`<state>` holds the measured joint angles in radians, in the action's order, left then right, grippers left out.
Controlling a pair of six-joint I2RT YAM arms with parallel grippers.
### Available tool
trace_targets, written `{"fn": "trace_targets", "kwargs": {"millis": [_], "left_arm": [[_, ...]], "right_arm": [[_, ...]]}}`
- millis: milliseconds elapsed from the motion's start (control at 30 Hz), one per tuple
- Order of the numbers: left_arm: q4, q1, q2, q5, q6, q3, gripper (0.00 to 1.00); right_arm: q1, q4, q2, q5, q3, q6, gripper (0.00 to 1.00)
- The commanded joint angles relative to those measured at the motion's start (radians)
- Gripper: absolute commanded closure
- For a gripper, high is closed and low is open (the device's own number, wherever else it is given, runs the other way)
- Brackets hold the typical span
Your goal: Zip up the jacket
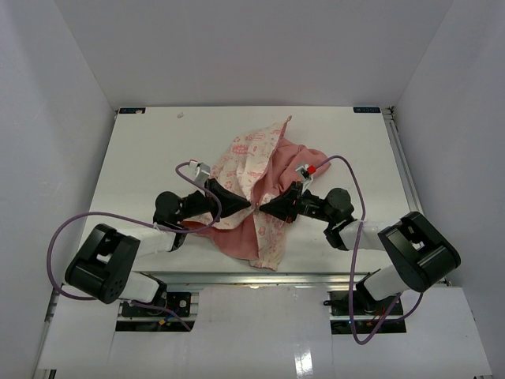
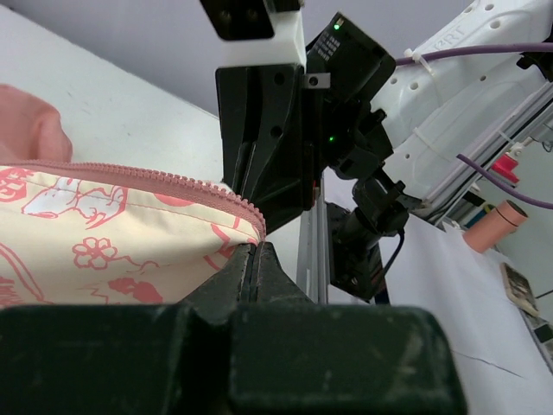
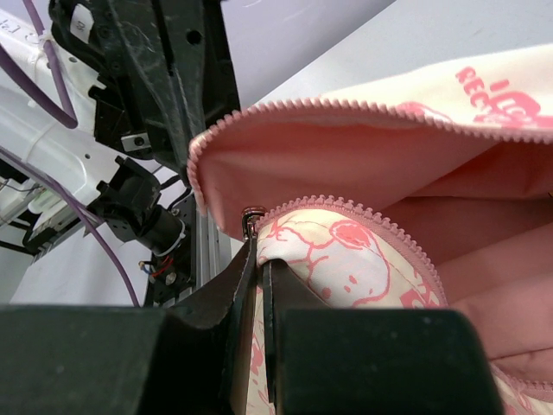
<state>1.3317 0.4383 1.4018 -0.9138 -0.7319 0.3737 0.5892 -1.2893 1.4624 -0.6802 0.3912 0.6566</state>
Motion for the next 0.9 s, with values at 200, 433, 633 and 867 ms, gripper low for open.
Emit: {"fn": "trace_targets", "kwargs": {"millis": [200,433,633,867], "left_arm": [[-0.081,0.011,-0.109,0.070,0.118,0.018,1.00],[-0.130,0.011,-0.115,0.059,0.144,0.024,1.00],[-0.133,0.011,-0.104,0.040,0.142,0.031,1.00],[-0.090,0.011,-0.075,0.002,0.103,0.033,1.00]], "right_arm": [[-0.002,-0.533,0.022,-0.044,0.030,0.035,0.92],[-0.003,-0.553,-0.011,-0.065,0.015,0.035,0.92],[-0.003,-0.554,-0.059,-0.083,-0.001,0.029,0.92],[-0.002,-0.554,-0.065,-0.090,0.005,0.034,0.92]]}}
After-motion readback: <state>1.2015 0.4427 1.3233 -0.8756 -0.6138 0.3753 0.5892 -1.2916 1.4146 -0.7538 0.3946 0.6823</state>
